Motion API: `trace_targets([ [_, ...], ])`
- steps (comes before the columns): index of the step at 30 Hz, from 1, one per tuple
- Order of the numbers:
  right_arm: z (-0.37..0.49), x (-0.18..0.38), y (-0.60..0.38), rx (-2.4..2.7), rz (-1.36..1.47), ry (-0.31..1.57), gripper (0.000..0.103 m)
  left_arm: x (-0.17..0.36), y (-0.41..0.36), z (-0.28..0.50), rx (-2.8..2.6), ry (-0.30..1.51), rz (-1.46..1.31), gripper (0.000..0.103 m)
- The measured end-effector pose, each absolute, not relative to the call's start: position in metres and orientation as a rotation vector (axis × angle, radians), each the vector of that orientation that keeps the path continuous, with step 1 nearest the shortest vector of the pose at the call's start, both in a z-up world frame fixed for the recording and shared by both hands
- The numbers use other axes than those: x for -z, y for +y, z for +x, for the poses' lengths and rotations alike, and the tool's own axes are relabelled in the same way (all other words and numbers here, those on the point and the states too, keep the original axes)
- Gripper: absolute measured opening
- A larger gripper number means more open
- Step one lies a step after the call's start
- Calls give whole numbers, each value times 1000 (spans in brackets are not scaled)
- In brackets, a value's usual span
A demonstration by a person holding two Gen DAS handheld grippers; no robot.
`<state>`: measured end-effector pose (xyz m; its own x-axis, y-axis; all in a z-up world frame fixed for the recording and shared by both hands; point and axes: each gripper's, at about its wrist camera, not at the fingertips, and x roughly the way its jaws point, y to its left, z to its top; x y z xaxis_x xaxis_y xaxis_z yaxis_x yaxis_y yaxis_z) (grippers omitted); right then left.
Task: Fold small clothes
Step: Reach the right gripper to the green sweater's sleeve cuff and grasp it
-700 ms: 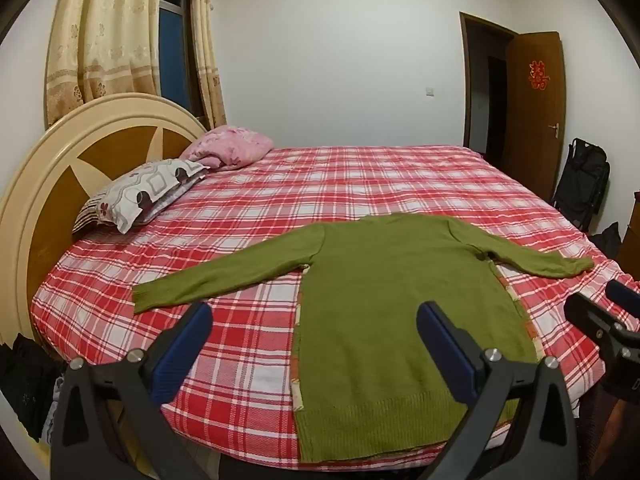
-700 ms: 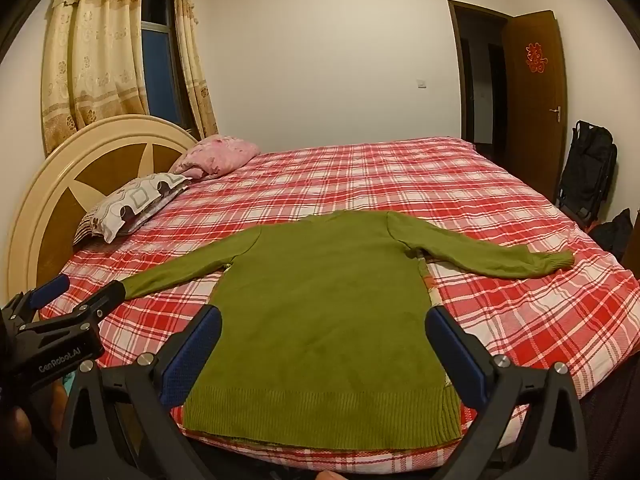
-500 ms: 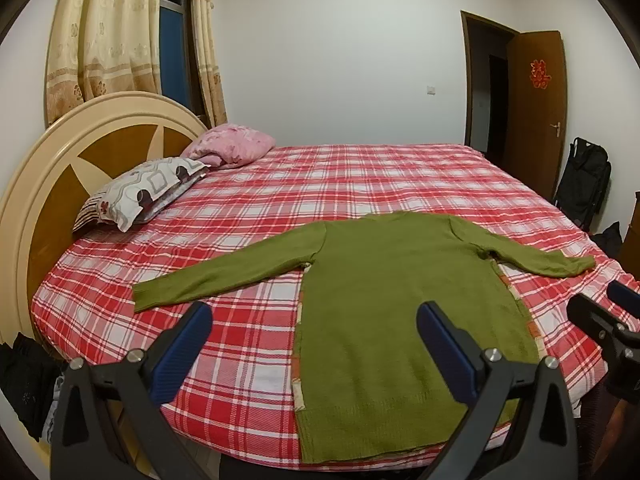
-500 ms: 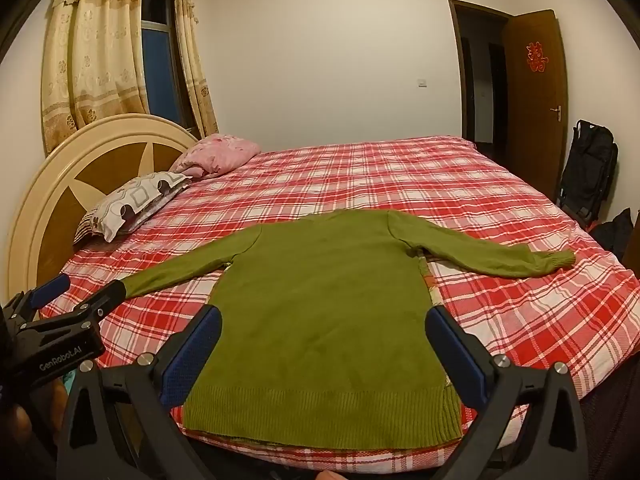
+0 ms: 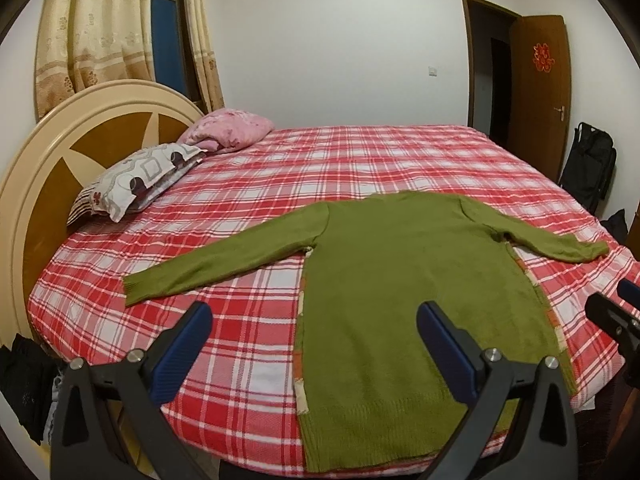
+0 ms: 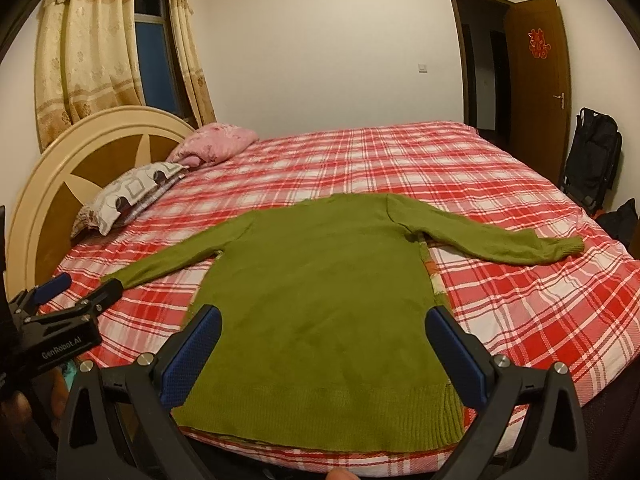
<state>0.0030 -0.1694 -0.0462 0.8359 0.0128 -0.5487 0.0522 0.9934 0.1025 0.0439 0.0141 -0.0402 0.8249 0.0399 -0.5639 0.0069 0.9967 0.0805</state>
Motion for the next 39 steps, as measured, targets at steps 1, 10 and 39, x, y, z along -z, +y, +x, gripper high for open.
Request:
trace_targets([
  [1,7,51,-172,20,116,589,102,44,13,49,-14,602,94,103],
  [10,54,97,-242,106,132,627,102,75,0,104,-6,582,239,103],
  [39,127,158,-614,628,668,741,29,177,19,238,-127,783,217,103],
])
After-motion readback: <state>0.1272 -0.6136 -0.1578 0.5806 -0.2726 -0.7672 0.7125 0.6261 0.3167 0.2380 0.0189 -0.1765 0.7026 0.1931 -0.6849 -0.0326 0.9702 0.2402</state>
